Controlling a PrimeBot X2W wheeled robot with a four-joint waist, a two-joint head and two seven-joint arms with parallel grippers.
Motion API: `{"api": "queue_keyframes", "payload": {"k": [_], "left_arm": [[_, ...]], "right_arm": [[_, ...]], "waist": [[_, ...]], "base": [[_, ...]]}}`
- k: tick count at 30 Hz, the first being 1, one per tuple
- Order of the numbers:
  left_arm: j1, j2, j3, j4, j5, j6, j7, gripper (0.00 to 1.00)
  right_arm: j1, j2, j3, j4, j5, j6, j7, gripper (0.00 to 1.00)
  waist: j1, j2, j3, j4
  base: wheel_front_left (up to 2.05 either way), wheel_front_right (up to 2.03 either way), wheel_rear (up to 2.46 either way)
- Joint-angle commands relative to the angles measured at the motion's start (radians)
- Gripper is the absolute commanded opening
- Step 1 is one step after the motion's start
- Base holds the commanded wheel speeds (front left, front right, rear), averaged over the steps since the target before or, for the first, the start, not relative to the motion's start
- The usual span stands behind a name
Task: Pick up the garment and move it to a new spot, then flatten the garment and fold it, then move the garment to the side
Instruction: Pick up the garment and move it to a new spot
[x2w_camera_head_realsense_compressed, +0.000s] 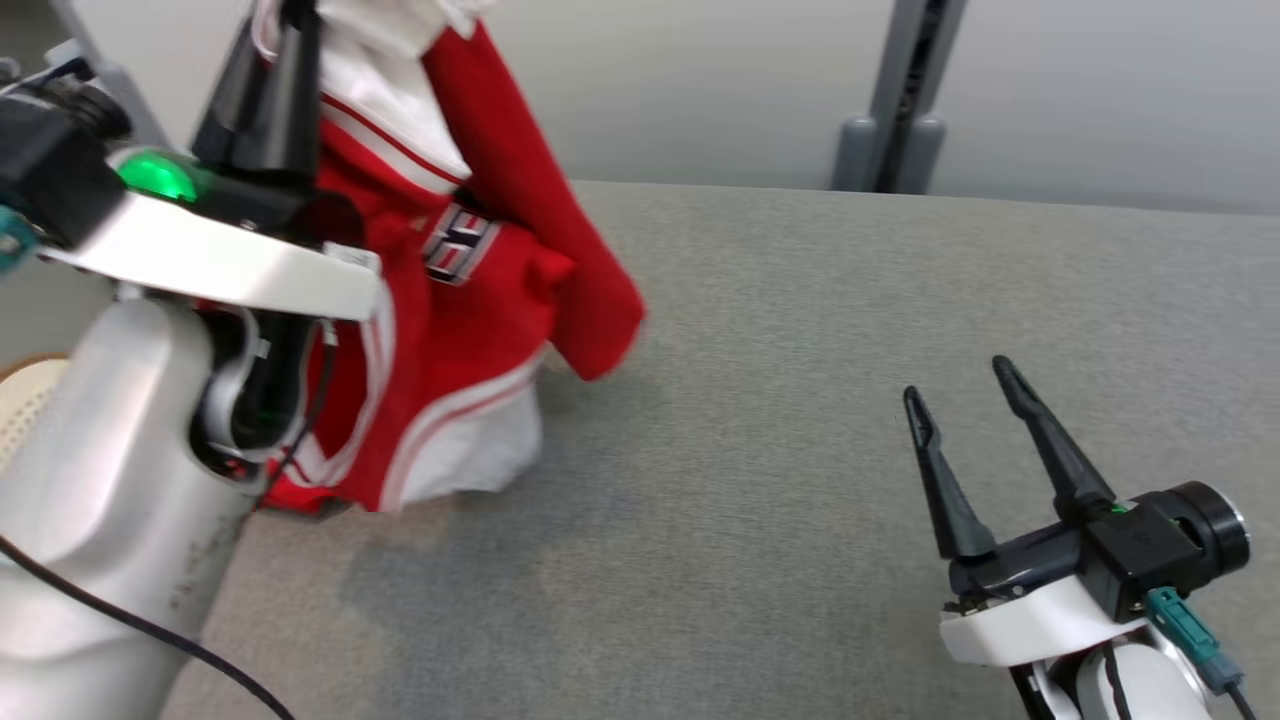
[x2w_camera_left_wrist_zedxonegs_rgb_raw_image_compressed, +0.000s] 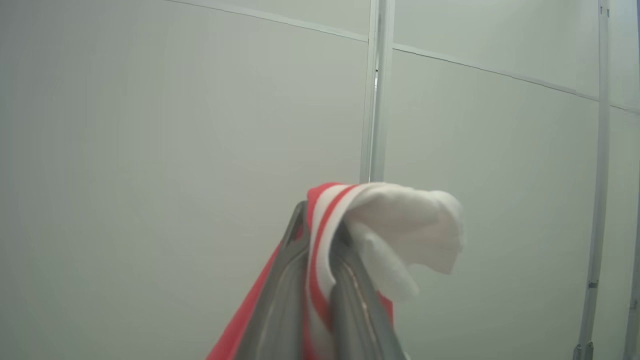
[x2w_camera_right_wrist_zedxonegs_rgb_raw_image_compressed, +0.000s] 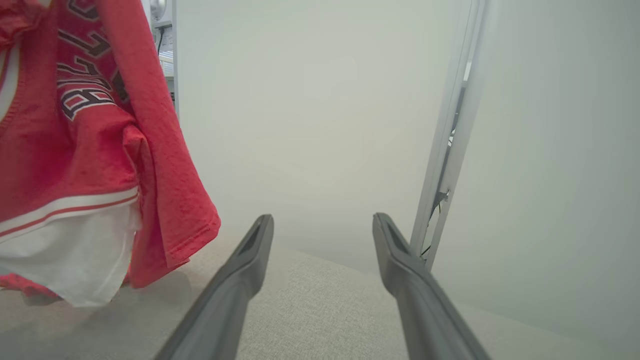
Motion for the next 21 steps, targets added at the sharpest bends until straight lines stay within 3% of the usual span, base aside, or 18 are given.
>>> {"api": "queue_keyframes", "payload": {"k": [1, 10, 15, 21], "left_arm": [[0.012, -0.011, 0.008, -0.009, 0.011, 0.004, -0.003, 0.0], [0.044, -0.144, 0.009, -0.021, 0.069, 0.035, -0.003, 0.0], [0.035, -0.225, -0.012, 0.021, 0.139, 0.022, -0.003, 0.0], [0.008, -0.281, -0.016, 0.087, 0.198, 0.006, -0.003, 0.0]], "right_arm": [[-0.007, -0.006, -0.008, -0.001, -0.007, 0.0, -0.006, 1.0], [-0.032, -0.006, -0.103, -0.039, -0.036, 0.0, -0.005, 1.0], [-0.045, -0.006, -0.166, -0.076, -0.032, 0.0, -0.004, 1.0], [-0.057, -0.006, -0.177, -0.092, -0.027, 0.0, -0.005, 1.0]], "waist": [[0.0, 0.0, -0.007, -0.034], [0.0, 0.0, 0.03, -0.189], [0.0, 0.0, 0.078, -0.303], [0.0, 0.0, 0.124, -0.404]], "base": [[0.0, 0.0, 0.0], [0.0, 0.0, 0.0], [0.0, 0.0, 0.0], [0.0, 0.0, 0.0]]}}
